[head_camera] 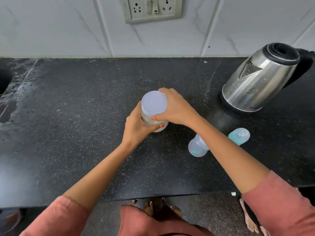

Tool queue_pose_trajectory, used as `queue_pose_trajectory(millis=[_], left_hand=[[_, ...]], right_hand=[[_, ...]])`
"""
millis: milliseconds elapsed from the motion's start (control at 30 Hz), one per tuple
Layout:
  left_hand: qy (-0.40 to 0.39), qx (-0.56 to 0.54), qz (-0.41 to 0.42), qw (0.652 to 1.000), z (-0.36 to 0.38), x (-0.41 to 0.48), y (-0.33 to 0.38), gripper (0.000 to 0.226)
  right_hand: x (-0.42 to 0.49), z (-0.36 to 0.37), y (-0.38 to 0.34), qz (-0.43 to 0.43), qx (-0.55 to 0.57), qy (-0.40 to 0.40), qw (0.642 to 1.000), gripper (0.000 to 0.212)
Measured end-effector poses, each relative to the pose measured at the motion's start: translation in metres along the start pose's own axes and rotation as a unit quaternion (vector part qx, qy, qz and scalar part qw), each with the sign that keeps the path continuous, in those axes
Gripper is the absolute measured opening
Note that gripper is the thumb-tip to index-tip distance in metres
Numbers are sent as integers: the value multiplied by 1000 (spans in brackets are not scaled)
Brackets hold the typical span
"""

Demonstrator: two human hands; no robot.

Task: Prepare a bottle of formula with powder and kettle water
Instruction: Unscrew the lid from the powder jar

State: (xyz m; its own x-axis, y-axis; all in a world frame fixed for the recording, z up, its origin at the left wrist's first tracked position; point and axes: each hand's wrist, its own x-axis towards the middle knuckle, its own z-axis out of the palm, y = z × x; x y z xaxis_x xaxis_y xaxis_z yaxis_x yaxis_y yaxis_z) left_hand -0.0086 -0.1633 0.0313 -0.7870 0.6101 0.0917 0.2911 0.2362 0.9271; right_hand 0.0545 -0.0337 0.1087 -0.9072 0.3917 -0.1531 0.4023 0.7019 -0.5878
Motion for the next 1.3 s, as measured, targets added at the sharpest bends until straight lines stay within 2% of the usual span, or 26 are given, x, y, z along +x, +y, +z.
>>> queue_pose_trajectory(millis=[233, 433, 667, 933, 1067, 1200, 1300], left_hand=[[1, -7, -14, 1000, -1, -52, -2, 76], [7, 0, -22, 1000, 1, -79, -13, 85], [11, 5, -13, 1000, 1, -88, -15, 83], [-7, -57, 4, 998, 8, -86, -19, 85], [-27, -101, -10, 994, 13, -85, -17, 99], [6, -72, -16, 997, 14, -85, -12, 80], [21, -37, -37, 998, 11, -85, -7, 77]], right_hand=[[-47, 20, -3, 13, 9, -19, 1000, 81], [-70, 37, -7, 16, -25, -25, 999, 83], [-80, 44, -9, 11, -51, -17, 998, 88], [-74, 40, -15, 13, -107, -16, 994, 91], [-69, 39, -27, 9, -155, -16, 988, 92], [-67, 43, -38, 2, -221, -10, 975, 77], [-63, 38, -39, -19, -252, -25, 967, 74]])
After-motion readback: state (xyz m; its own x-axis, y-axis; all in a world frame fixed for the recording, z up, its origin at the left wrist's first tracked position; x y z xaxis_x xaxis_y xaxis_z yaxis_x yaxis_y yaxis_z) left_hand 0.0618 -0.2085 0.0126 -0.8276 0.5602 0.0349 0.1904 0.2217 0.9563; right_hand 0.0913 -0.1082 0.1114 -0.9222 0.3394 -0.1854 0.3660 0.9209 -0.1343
